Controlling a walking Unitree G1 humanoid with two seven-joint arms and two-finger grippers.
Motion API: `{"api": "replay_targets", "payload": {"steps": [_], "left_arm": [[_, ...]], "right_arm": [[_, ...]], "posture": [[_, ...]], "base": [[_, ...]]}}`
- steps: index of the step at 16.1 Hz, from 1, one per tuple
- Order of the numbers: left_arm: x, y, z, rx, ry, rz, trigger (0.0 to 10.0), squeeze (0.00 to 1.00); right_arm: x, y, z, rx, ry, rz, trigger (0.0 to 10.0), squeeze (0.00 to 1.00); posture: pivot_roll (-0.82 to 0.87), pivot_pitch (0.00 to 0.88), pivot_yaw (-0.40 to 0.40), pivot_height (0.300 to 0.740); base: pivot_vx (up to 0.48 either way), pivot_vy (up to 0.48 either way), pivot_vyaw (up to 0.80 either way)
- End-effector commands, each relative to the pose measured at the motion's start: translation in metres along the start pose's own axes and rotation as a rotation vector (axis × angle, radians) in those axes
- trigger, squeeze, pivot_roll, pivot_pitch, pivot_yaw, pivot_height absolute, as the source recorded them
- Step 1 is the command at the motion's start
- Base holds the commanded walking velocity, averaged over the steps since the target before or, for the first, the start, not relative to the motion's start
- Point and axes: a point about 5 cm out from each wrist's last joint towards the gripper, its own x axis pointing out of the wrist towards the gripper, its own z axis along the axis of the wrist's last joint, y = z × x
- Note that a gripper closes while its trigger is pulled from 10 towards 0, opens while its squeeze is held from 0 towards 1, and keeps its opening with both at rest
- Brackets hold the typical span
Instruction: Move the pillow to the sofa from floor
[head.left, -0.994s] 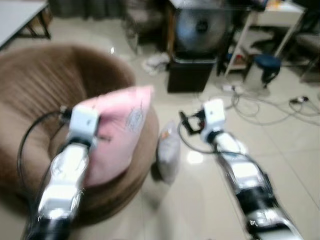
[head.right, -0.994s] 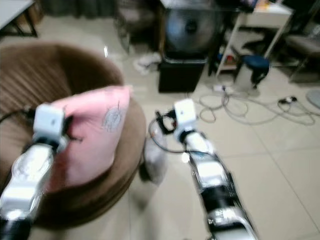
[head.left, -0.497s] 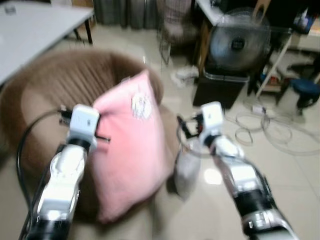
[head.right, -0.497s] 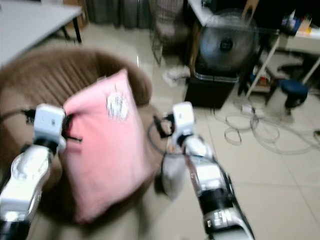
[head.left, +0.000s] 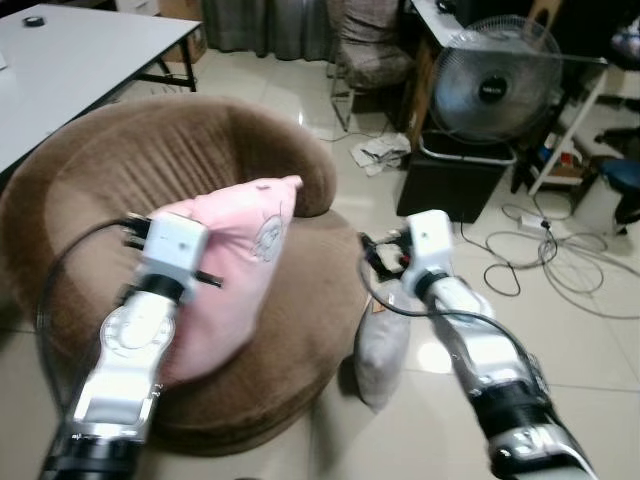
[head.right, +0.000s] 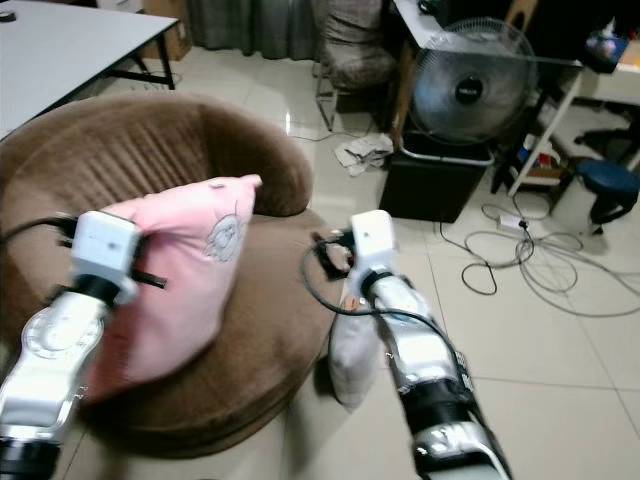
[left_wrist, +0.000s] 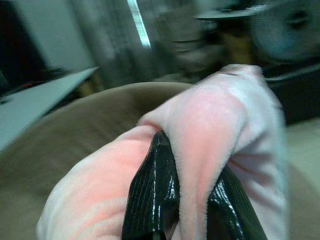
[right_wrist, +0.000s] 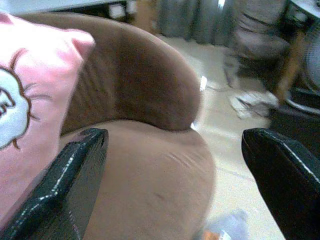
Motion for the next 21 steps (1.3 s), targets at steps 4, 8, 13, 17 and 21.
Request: {"api": "replay_targets", "payload": {"steps": [4, 8, 13, 17, 21], "left_arm": [[0.008, 0.001, 0.007, 0.062, -0.009, -0.080, 10.0, 0.00], [0.019, -0.001, 0.000, 0.076, 0.033, -0.155, 10.0, 0.00], [0.036, -0.023, 0.004, 0.031, -0.016, -0.282, 10.0, 0.00], [0.045, -0.021, 0.007, 0.016, -0.032, -0.266, 10.0, 0.00], [0.059, -0.003, -0.002, 0.028, 0.025, -0.185, 10.0, 0.00]], "right_arm": [[-0.008, 0.023, 0.004, -0.153, -0.022, 0.279, 10.0, 0.00], [-0.025, 0.021, 0.008, -0.238, -0.031, 0.436, 10.0, 0.00], [-0.039, 0.023, 0.012, -0.268, -0.022, 0.556, 10.0, 0.00], [-0.045, 0.030, 0.021, -0.256, -0.042, 0.620, 10.0, 0.00], [-0.053, 0.033, 0.020, -0.270, -0.021, 0.687, 10.0, 0.00]], "posture": [[0.17, 0.000, 0.006, 0.740], [0.14, 0.000, 0.010, 0.740], [0.12, 0.000, 0.007, 0.740], [0.11, 0.000, -0.017, 0.740], [0.09, 0.000, -0.015, 0.740]], "base": [[0.000, 0.000, 0.00], [0.000, 0.000, 0.00], [0.000, 0.000, 0.00], [0.000, 0.000, 0.00], [0.000, 0.000, 0.00]]}}
